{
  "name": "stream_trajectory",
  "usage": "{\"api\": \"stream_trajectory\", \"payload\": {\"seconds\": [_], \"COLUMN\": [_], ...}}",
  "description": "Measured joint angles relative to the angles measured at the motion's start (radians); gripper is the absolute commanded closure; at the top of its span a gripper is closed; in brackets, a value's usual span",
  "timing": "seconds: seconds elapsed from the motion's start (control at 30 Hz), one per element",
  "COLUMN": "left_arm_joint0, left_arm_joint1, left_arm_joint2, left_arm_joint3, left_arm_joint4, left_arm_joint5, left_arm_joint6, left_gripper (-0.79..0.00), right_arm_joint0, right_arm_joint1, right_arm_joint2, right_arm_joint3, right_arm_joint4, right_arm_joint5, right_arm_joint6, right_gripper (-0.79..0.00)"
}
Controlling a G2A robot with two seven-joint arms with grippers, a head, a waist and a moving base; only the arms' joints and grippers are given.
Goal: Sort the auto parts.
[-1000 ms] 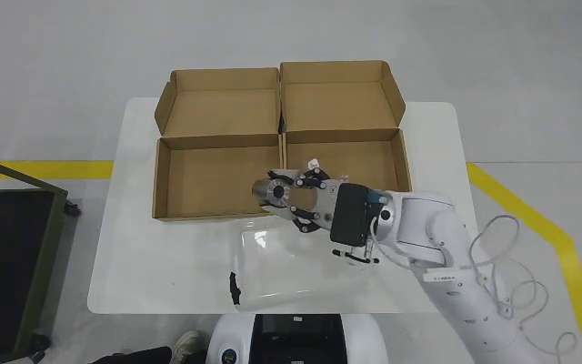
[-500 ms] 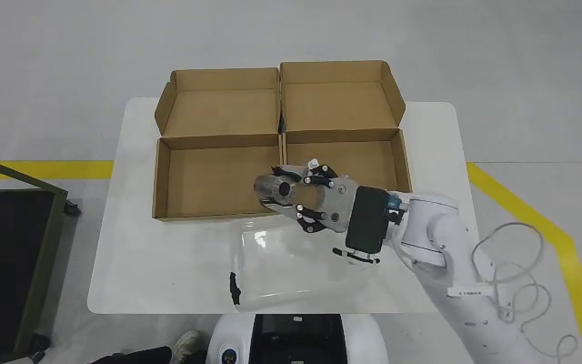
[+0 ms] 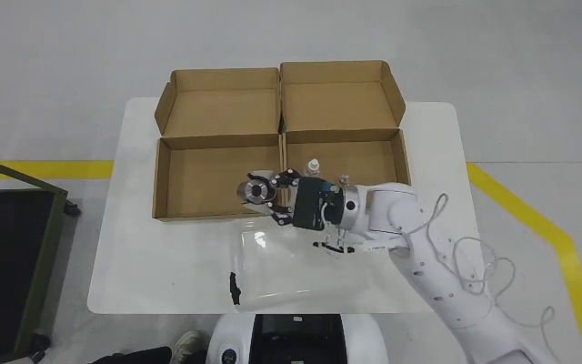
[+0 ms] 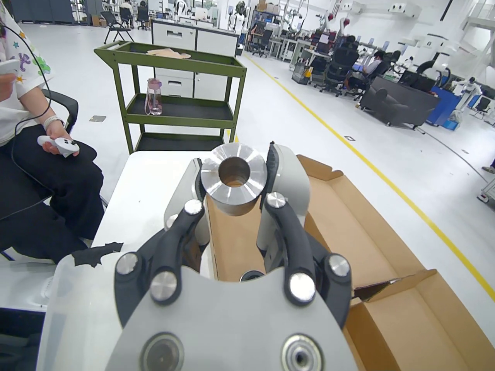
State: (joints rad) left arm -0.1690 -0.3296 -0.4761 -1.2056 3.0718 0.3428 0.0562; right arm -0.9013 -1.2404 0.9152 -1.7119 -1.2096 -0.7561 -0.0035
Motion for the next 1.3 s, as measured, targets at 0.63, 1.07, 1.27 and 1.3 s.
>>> {"api": "stream_trajectory", "payload": {"seconds": [0.63,1.07,1.27,1.3], "left_arm_joint0": [0.0,0.0,0.0,0.0], "left_arm_joint1": [0.0,0.0,0.0,0.0], "left_arm_joint2": [0.0,0.0,0.0,0.0], "left_arm_joint3": [0.0,0.0,0.0,0.0], "left_arm_joint4": [0.0,0.0,0.0,0.0], "left_arm_joint5": [0.0,0.0,0.0,0.0], "left_arm_joint6": [0.0,0.0,0.0,0.0], "left_gripper": [-0.785,-0.785,-0.785,-0.785], "right_arm_joint0": [0.186,0.285,0.324,0.332], "right_arm_joint1": [-0.077,-0.14,-0.169,-0.174], "right_arm_joint2": [-0.164,-0.249,-0.279,-0.284], "right_arm_joint3": [0.285,0.463,0.537,0.551], "right_arm_joint4": [0.071,0.101,0.113,0.114], "right_arm_joint5": [0.069,0.105,0.118,0.121], "right_arm_joint6": [0.123,0.166,0.201,0.207], "right_gripper": [0.0,0.0,0.0,0.0]}}
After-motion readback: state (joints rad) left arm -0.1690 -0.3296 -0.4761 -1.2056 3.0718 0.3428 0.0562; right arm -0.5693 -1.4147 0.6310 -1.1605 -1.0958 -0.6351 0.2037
